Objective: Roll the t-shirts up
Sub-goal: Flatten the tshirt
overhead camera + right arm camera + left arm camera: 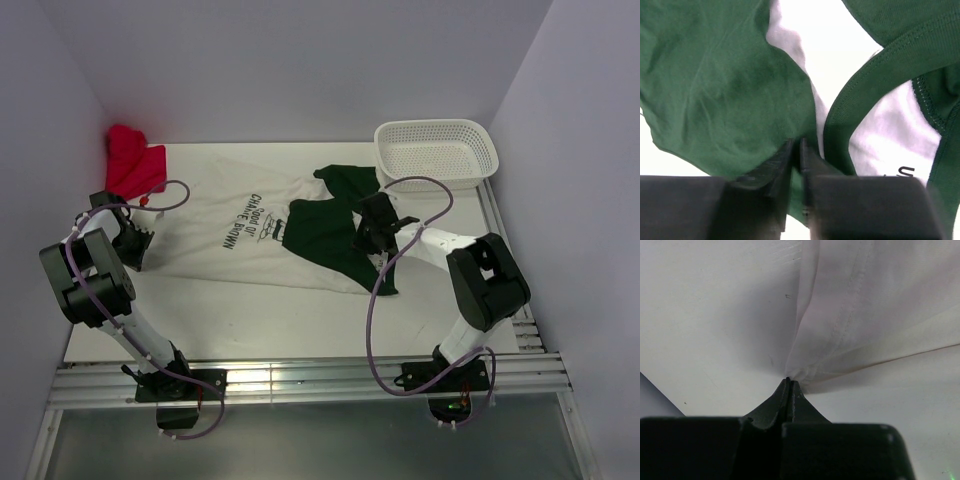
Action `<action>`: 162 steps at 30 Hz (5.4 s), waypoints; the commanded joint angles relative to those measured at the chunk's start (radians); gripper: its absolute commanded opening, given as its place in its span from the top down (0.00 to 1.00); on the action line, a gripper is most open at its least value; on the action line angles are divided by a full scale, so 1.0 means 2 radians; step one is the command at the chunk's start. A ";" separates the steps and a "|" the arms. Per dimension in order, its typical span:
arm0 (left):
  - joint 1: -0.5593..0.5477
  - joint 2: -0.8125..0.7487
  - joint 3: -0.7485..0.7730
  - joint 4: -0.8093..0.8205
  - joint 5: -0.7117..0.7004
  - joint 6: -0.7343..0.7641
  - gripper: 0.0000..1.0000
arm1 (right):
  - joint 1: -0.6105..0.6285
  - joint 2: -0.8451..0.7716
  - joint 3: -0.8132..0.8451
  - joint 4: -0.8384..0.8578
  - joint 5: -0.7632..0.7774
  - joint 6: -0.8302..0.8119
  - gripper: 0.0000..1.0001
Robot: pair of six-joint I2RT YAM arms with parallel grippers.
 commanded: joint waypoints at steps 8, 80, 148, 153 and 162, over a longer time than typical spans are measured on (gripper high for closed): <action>0.000 -0.017 0.017 -0.004 -0.004 -0.001 1.00 | 0.003 -0.087 -0.010 -0.013 0.019 0.003 1.00; 0.028 -0.071 0.042 -0.060 0.043 0.053 0.52 | 0.124 -0.310 -0.108 -0.158 0.151 0.175 0.50; 0.056 -0.038 -0.055 -0.032 0.068 0.047 1.00 | 0.195 -0.287 -0.087 -0.144 0.144 0.171 1.00; 0.056 -0.041 -0.057 -0.033 0.066 0.051 1.00 | 0.310 -0.298 -0.051 -0.209 0.200 0.235 1.00; 0.056 -0.042 -0.067 -0.026 0.056 0.057 1.00 | 0.554 -0.296 -0.066 -0.259 0.229 0.386 1.00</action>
